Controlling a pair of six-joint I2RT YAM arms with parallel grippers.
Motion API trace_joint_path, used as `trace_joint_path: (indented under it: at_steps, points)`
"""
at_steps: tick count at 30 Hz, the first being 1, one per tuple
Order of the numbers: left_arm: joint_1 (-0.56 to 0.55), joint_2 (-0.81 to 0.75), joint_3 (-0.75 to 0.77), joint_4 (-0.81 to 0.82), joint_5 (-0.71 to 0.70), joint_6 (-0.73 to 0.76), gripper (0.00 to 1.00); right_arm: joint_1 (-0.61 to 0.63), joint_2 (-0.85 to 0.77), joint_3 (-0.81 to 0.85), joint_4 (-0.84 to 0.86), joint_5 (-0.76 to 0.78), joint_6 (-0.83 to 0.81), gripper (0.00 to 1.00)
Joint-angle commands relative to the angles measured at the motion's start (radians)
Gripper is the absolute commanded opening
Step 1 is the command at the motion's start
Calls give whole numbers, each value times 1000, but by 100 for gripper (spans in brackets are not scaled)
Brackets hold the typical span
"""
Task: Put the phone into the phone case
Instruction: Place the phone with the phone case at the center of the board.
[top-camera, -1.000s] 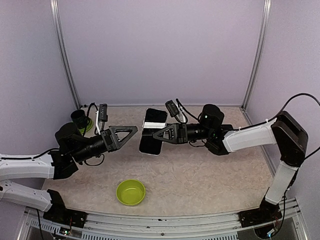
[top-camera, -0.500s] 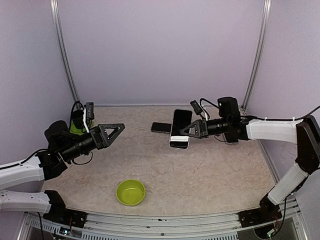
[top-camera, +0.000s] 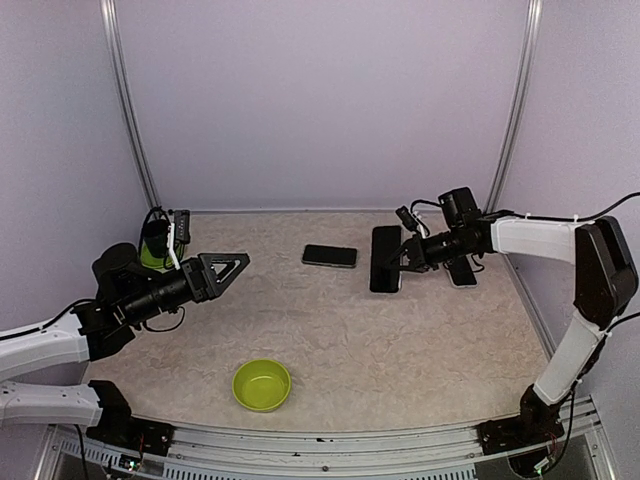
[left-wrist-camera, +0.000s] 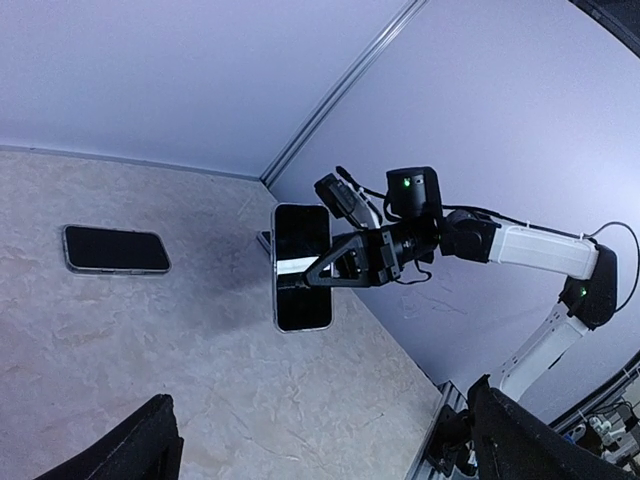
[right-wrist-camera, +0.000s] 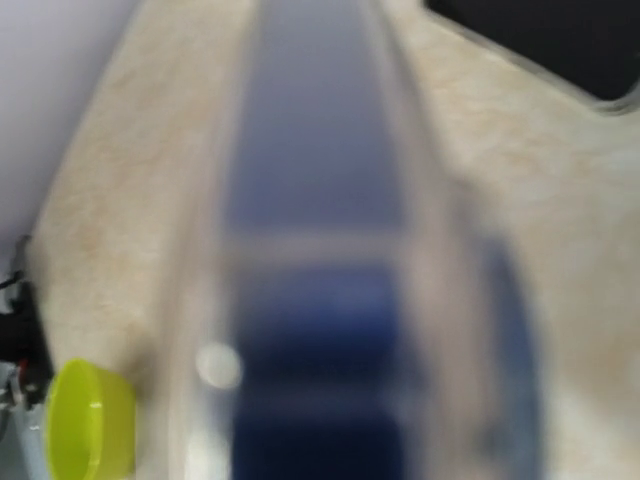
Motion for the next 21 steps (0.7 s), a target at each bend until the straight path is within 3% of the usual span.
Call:
trace_joint_path:
  at_steps: [1, 21]
  points:
    - [13, -19, -16, -9, 23, 22, 99, -14, 85, 123, -141, 68, -109, 0]
    - [23, -59, -52, -14, 33, 9, 99, -89, 257, 289, -298, 187, -212, 0]
